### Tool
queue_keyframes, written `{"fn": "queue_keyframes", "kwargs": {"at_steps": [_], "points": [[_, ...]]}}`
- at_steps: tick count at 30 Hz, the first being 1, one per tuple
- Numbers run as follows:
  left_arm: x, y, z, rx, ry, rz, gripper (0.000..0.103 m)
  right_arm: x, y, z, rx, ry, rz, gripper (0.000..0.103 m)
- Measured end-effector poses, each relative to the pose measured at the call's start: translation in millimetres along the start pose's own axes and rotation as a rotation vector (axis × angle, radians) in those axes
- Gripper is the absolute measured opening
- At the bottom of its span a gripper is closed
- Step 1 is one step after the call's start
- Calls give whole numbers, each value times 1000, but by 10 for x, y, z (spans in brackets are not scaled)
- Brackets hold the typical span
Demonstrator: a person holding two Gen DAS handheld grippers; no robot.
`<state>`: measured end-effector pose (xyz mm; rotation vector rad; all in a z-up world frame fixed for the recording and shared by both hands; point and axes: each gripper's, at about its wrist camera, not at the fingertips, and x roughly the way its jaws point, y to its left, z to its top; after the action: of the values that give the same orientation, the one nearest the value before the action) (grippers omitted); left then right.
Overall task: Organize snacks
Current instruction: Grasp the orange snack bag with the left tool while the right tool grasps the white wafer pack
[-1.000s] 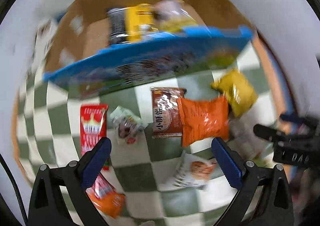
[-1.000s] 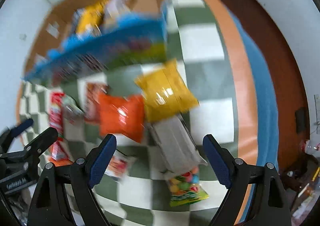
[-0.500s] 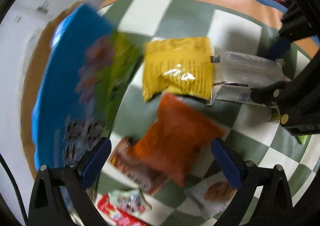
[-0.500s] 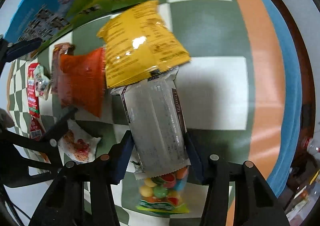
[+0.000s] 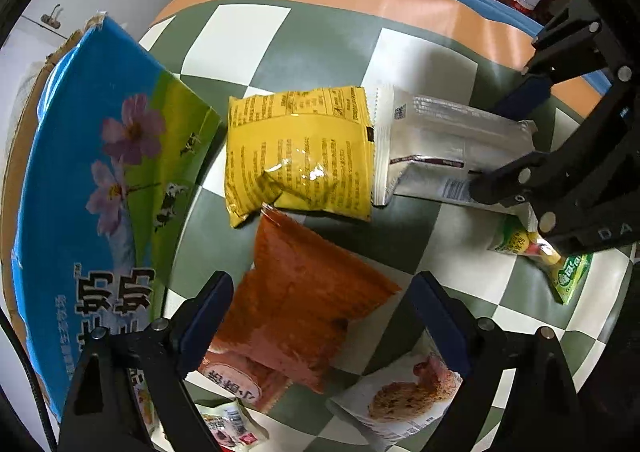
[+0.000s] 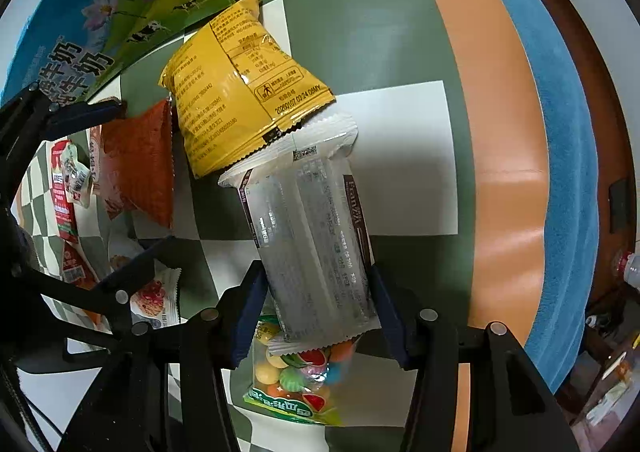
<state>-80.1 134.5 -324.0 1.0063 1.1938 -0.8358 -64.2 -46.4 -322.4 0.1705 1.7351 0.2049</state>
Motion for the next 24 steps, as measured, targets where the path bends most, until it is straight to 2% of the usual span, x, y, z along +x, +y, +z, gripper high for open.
{"fn": "queue_keyframes", "kwargs": {"at_steps": [6,8,10,14,19,20,22,24], "points": [[-199,114,-321,-16,-31,12,92,-47,-98,-46,45,2,50,56],[-331,334,-229,-19,-26,24,92,-33,-254,-32,90,8,77,60],[-304,401,-261,-17,-11,34,92,-42,-386,0,115,9,88,61],[-129,393,-171,42,62,41,92,-69,-484,-2,113,11,85,61],[152,230,-275,114,172,20,92,-65,-454,4,108,12,77,61],[196,203,-333,115,183,32,90,-84,-423,-8,110,10,77,61],[236,182,-428,97,208,63,63,-117,-447,-32,111,5,65,61],[251,286,-537,-22,226,36,59,-110,-373,-61,110,-7,50,59]]}}
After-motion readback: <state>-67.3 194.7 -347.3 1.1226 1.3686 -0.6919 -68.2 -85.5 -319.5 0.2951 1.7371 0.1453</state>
